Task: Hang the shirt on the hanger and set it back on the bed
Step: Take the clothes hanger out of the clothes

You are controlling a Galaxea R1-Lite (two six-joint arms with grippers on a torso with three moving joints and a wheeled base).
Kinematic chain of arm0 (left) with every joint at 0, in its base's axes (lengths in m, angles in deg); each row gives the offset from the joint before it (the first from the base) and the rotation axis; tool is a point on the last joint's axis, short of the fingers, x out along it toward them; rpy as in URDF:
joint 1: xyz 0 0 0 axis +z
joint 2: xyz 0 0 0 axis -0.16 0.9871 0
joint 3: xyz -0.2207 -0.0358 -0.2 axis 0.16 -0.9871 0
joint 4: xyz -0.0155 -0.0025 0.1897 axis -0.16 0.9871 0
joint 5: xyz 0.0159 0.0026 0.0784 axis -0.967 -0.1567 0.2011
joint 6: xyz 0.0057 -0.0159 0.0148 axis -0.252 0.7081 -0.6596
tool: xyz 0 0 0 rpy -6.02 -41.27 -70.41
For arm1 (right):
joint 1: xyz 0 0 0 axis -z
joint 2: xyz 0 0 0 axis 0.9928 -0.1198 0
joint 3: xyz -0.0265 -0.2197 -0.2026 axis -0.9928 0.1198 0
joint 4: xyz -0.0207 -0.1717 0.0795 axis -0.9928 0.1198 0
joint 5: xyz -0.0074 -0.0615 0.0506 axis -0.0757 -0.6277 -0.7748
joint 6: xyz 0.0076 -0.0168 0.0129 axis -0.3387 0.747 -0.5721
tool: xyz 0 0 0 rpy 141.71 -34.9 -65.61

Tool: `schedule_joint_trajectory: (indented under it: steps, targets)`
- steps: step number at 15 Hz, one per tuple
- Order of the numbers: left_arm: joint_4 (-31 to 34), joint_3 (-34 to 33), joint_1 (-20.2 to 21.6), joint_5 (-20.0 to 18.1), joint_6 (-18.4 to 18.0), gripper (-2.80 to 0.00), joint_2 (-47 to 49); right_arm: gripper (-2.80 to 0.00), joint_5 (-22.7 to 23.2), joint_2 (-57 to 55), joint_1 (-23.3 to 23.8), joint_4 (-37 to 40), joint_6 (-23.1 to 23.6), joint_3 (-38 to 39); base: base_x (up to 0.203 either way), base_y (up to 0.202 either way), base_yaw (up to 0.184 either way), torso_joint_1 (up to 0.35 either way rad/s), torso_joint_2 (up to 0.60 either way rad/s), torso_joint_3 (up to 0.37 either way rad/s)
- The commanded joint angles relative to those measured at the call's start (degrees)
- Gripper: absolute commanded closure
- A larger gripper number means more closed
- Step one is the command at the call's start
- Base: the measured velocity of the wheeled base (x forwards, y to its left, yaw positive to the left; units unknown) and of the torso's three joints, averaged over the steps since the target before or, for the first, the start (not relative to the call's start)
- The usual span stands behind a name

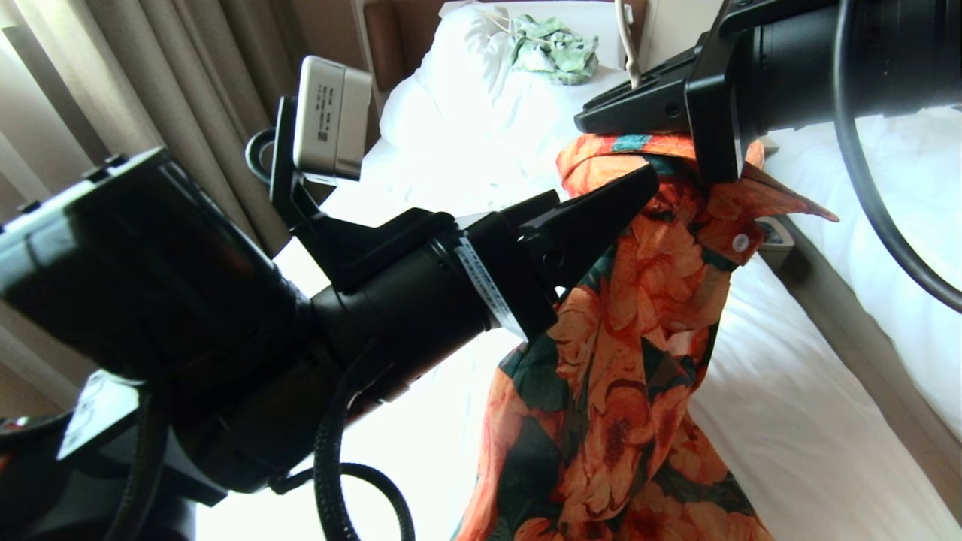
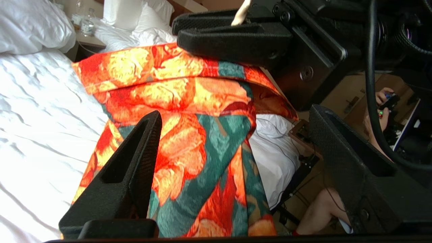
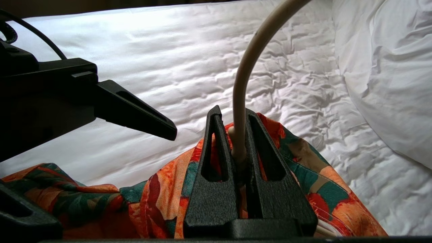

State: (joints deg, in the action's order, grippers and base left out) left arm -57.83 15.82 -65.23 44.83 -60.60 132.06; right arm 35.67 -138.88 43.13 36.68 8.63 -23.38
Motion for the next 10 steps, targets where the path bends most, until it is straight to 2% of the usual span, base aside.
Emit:
schedule_joint_trajectory:
  steps: [1, 3, 6, 10]
  targets:
    - [-1.45, -2.59, 0.06, -0.16, 0.22, -2.8, -1.93, 0.0, 0.08, -0.18, 0.61, -0.23, 0.15, 0.0, 0.0, 0.0, 0.0, 0.0, 0.0, 0.0]
    - [-6.24, -4.13, 1.18, -0.67, 0.24, -2.8, -2.01, 0.0, 0.08, -0.18, 0.97, -0.78, 0.15, 0.0, 0.0, 0.0, 0.0, 0.0, 0.0, 0.0]
    - [-6.95, -6.08, 5.28, -3.53, 0.31, -2.8, -3.81, 0.0, 0.08, -0.18, 1.67, -0.94, 0.1, 0.0, 0.0, 0.0, 0.0, 0.0, 0.0, 0.0]
    - [-6.76, -7.68, 8.72, -3.75, 0.32, -2.8, -5.21, 0.0, 0.31, -0.01, 2.2, -1.02, -0.34, 0.08, 0.0, 0.0, 0.0, 0.0, 0.0, 0.0]
